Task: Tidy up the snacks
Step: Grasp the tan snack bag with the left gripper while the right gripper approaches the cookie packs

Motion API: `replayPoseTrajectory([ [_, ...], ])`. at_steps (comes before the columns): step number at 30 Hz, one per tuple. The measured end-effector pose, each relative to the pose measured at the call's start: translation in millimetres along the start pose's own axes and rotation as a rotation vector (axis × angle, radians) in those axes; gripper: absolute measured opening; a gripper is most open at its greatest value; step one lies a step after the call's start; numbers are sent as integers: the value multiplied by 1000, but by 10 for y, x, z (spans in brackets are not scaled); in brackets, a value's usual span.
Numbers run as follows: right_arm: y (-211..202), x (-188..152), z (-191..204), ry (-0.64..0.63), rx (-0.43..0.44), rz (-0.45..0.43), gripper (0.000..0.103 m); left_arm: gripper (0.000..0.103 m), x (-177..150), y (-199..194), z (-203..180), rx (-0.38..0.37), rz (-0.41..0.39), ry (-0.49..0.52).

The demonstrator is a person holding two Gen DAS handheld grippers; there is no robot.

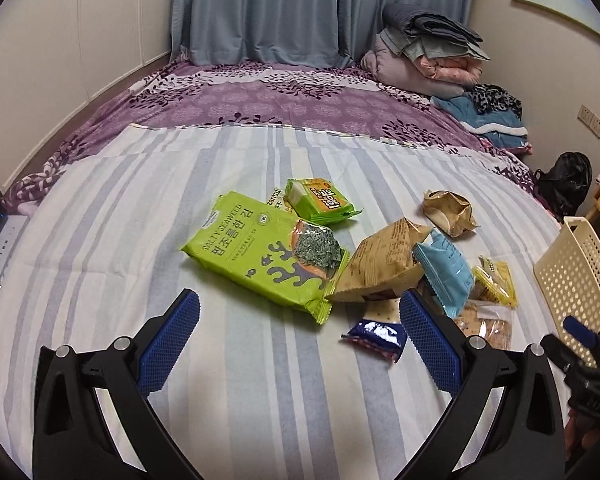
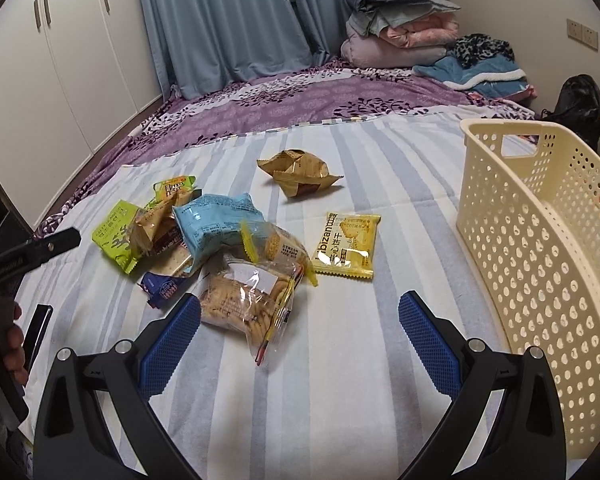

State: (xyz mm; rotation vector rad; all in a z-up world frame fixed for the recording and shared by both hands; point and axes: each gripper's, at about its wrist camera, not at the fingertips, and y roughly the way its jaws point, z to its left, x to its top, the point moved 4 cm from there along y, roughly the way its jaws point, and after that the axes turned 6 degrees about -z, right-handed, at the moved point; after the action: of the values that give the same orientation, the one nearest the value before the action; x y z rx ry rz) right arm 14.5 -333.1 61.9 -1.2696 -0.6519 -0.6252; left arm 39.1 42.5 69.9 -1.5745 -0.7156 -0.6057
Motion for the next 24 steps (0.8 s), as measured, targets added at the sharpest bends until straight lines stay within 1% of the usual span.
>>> replayPoseTrajectory([
  [2, 39, -46, 25, -5, 6, 16, 98, 101, 16, 70, -83, -25, 10, 12],
  [6, 76, -97, 68, -14, 24, 28, 98, 101, -40, 279, -342, -67, 31, 84],
  [8, 93, -115, 74, -17, 29, 32, 98, 101, -78, 422, -445, -77, 55, 110],
  [11, 137, -163, 70, -14, 32, 42, 98, 101, -98, 613, -542, -82, 66, 135],
  [12, 158, -179, 64, -9, 34, 48, 98, 99, -98, 672, -561, -81, 69, 141],
  [13, 175, -190, 64, -6, 35, 52, 98, 91, -93, 727, -578, -86, 70, 143],
  [15, 216, -215, 57, -3, 39, 63, 98, 84, -71, 819, -600, -93, 78, 147],
  [16, 230, -222, 56, -2, 41, 66, 98, 82, -54, 865, -612, -92, 75, 152],
  [19, 281, -232, 57, 3, 48, 76, 98, 80, -4, 947, -654, -94, 57, 181],
  [24, 361, -219, 50, 9, 58, 85, 98, 65, 55, 1078, -705, -116, 46, 218],
])
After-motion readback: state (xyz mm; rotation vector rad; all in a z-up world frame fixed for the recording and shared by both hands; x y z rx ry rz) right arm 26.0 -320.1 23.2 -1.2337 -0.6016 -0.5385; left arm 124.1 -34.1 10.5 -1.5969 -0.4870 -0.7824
